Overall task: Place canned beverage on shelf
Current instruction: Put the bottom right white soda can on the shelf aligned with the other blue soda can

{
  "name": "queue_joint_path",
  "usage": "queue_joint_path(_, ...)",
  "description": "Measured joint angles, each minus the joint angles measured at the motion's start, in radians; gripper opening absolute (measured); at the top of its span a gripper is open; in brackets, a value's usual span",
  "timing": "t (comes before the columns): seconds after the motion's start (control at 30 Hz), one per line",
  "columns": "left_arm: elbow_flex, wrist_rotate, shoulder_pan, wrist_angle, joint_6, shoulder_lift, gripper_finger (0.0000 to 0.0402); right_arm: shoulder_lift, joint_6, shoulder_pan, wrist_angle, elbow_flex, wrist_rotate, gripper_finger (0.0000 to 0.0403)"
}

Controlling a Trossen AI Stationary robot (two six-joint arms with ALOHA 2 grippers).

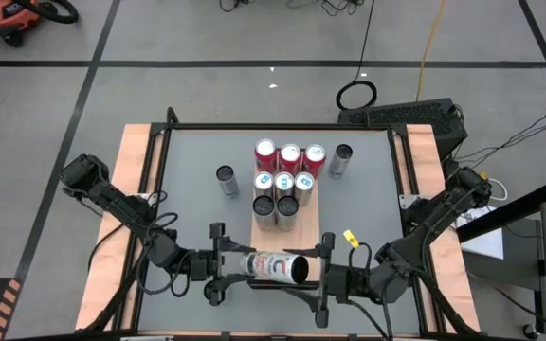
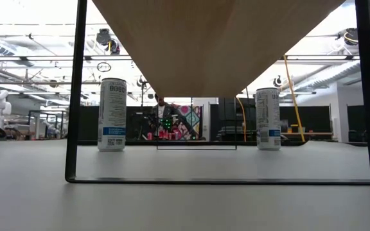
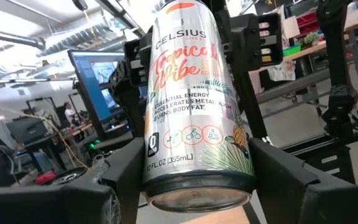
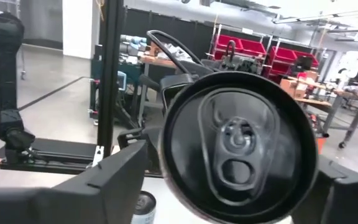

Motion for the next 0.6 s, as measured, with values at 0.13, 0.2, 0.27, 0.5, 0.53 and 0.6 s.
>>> queue_joint_path(0.13,0.0,0.001,-0.001,0.0,0.003,0.0,0.0234,0.0,-0.008,-0.011,0.008,0.0,-0.015,0.0248)
queue_joint_path(0.2,0.0,0.0,-0.001,0.0,0.008,0.0,0.0234,0.0,-0.009,-0.014,0.008,0.0,-0.017,0.0227)
queue_joint_path(0.27,0.0,0.001,-0.001,-0.002,0.01,0.0,0.0234,0.0,-0.012,-0.017,0.009,0.0,-0.017,0.0208)
queue_joint_path(0.5,0.0,-0.003,0.0,-0.018,0.002,-0.001,0.0269,0.0,-0.011,-0.017,0.001,0.0,-0.018,0.0189)
queue_joint_path(0.53,0.0,-0.003,-0.002,-0.018,-0.002,-0.001,0.0281,0.0,-0.011,-0.017,-0.002,0.0,-0.017,0.0191)
queue_joint_path(0.6,0.0,-0.007,-0.01,-0.012,-0.006,-0.002,0.0306,-0.001,-0.011,-0.013,-0.012,-0.001,-0.017,0.0195)
